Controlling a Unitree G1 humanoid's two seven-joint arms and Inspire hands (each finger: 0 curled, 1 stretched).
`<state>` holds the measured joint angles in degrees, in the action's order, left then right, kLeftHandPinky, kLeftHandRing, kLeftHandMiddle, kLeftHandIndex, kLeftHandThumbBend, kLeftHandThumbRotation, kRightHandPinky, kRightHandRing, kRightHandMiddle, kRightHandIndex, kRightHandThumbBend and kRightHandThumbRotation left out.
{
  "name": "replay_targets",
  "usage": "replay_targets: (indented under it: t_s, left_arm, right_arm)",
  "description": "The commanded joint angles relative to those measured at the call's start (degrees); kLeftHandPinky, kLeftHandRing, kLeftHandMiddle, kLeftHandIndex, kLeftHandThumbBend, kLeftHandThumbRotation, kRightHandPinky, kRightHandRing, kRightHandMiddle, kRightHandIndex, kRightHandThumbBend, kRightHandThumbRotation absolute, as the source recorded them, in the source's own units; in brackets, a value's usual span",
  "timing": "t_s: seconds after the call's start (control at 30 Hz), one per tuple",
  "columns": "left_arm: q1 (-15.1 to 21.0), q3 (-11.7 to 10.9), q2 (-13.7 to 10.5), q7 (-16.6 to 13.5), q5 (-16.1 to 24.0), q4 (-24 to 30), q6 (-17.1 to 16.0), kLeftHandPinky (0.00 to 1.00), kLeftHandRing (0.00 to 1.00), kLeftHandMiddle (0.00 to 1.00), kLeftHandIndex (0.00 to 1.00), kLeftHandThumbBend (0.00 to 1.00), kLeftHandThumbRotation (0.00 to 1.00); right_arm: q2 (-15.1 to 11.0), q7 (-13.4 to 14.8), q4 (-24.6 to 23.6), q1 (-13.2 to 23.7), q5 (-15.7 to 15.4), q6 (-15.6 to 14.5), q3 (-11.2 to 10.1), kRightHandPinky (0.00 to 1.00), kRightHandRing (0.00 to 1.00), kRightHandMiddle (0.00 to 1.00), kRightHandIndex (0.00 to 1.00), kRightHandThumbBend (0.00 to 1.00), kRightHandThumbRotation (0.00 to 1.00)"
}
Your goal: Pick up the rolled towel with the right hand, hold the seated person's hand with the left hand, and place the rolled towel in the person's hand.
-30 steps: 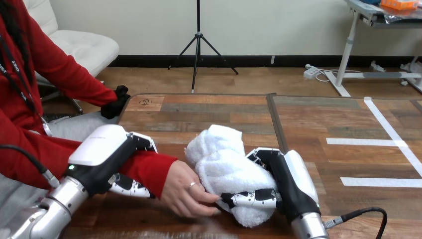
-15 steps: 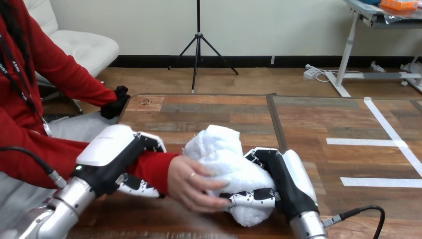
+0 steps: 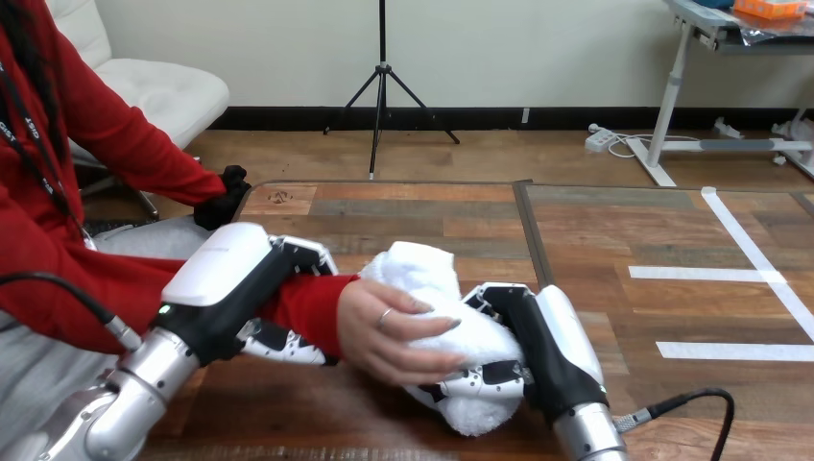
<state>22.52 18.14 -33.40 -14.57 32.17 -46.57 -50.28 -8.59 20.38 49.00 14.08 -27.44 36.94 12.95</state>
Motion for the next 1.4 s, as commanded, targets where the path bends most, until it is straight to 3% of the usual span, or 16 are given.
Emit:
replay_targets:
  t_s: [0.0, 0.1, 0.2, 0.4, 0.6, 0.7, 1.2, 1.37]
  left_arm:
    - [4.6, -0.8, 4.1, 0.3, -1.8, 7.1, -3.5, 0.35, 0.38, 0.43, 0.46, 0.8, 0.12]
    - [4.6, -1.0, 4.2, 0.6, -1.8, 7.2, -3.4, 0.35, 0.38, 0.43, 0.46, 0.8, 0.12]
    - [4.5, -1.2, 4.4, 0.7, -1.7, 7.3, -3.6, 0.35, 0.38, 0.42, 0.45, 0.8, 0.11]
    - [4.4, -1.6, 4.7, 1.1, -1.7, 7.2, -3.6, 0.35, 0.38, 0.43, 0.45, 0.8, 0.1]
    - [4.4, -1.8, 4.9, 1.6, -1.9, 7.0, -3.7, 0.35, 0.39, 0.43, 0.46, 0.8, 0.1]
    - [4.3, -2.0, 4.9, 1.8, -1.8, 7.3, -3.4, 0.35, 0.39, 0.43, 0.46, 0.8, 0.1]
    - [4.2, -2.1, 5.0, 1.9, -1.8, 7.1, -3.8, 0.34, 0.38, 0.42, 0.45, 0.8, 0.1]
    - [4.1, -2.1, 4.9, 1.8, -1.6, 6.9, -3.9, 0.34, 0.38, 0.42, 0.45, 0.8, 0.1]
  right_arm:
    - [1.7, 1.1, 0.4, 5.3, -0.6, 1.6, 1.2, 0.06, 0.09, 0.13, 0.13, 0.6, 0.0]
    - [1.9, 0.3, 0.3, 5.2, 0.1, 1.4, 1.2, 0.06, 0.09, 0.13, 0.13, 0.6, 0.0]
    - [1.6, 2.0, 1.0, 5.4, -0.9, 2.7, 1.6, 0.06, 0.09, 0.13, 0.13, 0.6, 0.0]
    - [1.8, 0.2, -0.7, 4.8, 0.1, 1.6, 1.5, 0.06, 0.1, 0.13, 0.13, 0.59, 0.0]
    - [1.9, 0.7, -1.2, 4.7, -0.1, 2.1, 1.7, 0.06, 0.09, 0.13, 0.13, 0.59, 0.0]
    - [2.0, 0.3, -2.3, 4.4, 0.0, 0.9, 1.7, 0.06, 0.09, 0.13, 0.12, 0.59, 0.0]
    - [1.6, 1.4, -3.5, 4.1, -0.1, 2.4, 1.7, 0.06, 0.09, 0.12, 0.12, 0.59, 0.0]
    - [1.3, 0.3, -5.7, 3.4, 0.6, 2.0, 1.3, 0.06, 0.09, 0.12, 0.12, 0.58, 0.0]
